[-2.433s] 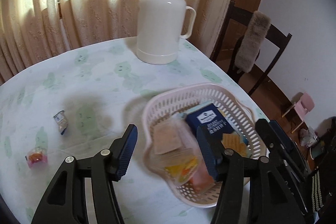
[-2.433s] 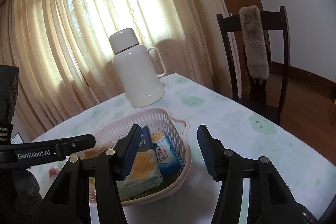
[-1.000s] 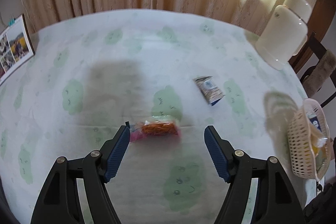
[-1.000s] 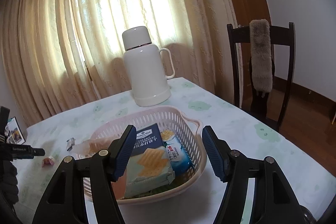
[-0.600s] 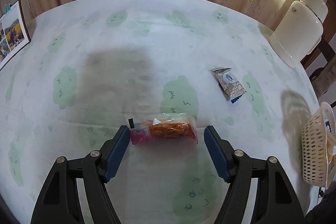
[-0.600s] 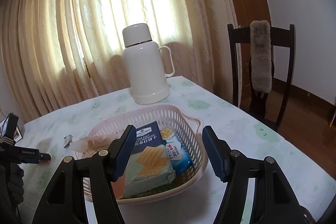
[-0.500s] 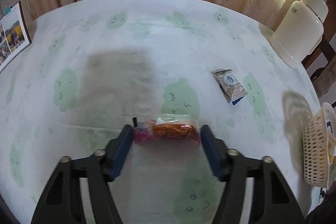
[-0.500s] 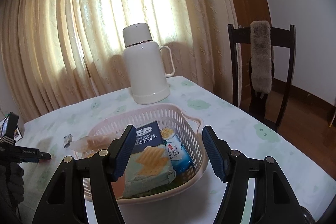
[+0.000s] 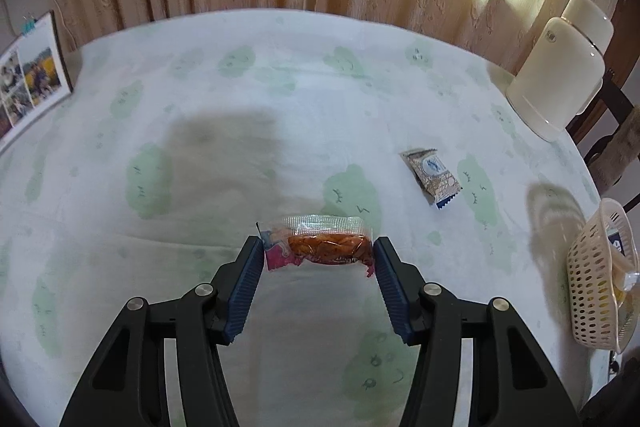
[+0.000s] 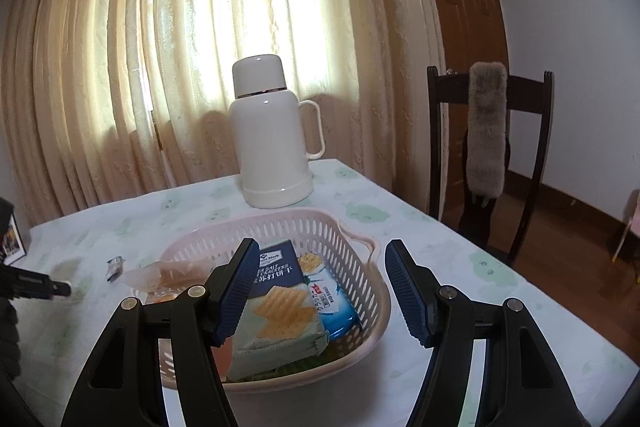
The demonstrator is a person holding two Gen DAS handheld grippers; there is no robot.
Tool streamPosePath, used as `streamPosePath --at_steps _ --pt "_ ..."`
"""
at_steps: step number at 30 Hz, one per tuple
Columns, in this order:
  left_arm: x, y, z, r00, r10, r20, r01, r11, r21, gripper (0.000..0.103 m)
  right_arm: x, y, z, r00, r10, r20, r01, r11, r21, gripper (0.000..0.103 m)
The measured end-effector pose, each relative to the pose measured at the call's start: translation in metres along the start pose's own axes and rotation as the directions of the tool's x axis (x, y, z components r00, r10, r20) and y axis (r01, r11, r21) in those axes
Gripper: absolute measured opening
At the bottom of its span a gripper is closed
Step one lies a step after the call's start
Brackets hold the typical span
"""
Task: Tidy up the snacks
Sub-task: 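Grasp the silver wrapped candy with the right gripper while the left gripper holds the pink pack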
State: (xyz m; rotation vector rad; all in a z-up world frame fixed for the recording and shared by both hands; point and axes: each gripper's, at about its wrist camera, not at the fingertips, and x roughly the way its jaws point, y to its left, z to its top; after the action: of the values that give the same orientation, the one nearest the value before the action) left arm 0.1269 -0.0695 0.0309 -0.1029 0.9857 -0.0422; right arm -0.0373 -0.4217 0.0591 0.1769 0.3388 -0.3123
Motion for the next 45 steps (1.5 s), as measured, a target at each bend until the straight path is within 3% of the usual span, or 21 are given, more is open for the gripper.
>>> streamPosePath --at_steps 6,13,17,21,23,27,31,35,42,45 --pt "-0.026 0.005 -0.006 0.995 0.062 0.078 -0.064 0.998 0.029 0.052 -0.011 0.019 0.013 0.999 0.027 0.027 -0.027 0.999 -0.023 0.066" --pt "-0.044 0.017 -0.009 0.989 0.083 0.121 -0.086 0.996 0.016 0.052 -0.009 0.082 0.031 0.977 0.214 -0.017 -0.214 0.972 -0.095 0.066" --pt "-0.047 0.021 -0.011 0.984 0.110 0.137 -0.113 0.994 0.012 0.052 0.012 0.128 0.027 0.940 0.319 -0.123 -0.334 0.933 -0.134 0.066" --pt "-0.048 0.028 -0.009 0.986 0.110 0.128 -0.110 0.994 -0.008 0.052 0.034 0.167 0.018 0.901 0.369 -0.229 -0.410 0.897 -0.168 0.066" --pt "-0.048 0.029 -0.009 0.986 0.109 0.125 -0.108 0.994 -0.014 0.052 0.055 0.186 0.011 0.864 0.396 -0.310 -0.459 0.874 -0.162 0.066" --pt "-0.047 0.030 -0.009 0.986 0.110 0.124 -0.109 0.994 -0.017 0.053 0.092 0.213 -0.002 0.811 0.393 -0.434 -0.496 0.855 -0.153 0.066" --pt "-0.046 0.031 -0.009 0.986 0.112 0.120 -0.109 0.994 -0.025 0.053 0.117 0.239 -0.014 0.796 0.362 -0.486 -0.507 0.837 -0.208 0.060" --pt "-0.045 0.033 -0.008 0.987 0.112 0.112 -0.109 0.994 -0.032 0.053 0.141 0.255 -0.024 0.765 0.344 -0.544 -0.523 0.825 -0.214 0.053" --pt "-0.042 0.035 -0.007 0.989 0.107 0.099 -0.104 0.994 -0.037 0.053 0.162 0.277 -0.032 0.753 0.318 -0.576 -0.529 0.813 -0.243 0.038" --pt "-0.041 0.036 -0.008 0.990 0.106 0.094 -0.103 0.994 -0.039 0.053 0.165 0.282 -0.032 0.766 0.300 -0.568 -0.513 0.818 -0.260 0.028"
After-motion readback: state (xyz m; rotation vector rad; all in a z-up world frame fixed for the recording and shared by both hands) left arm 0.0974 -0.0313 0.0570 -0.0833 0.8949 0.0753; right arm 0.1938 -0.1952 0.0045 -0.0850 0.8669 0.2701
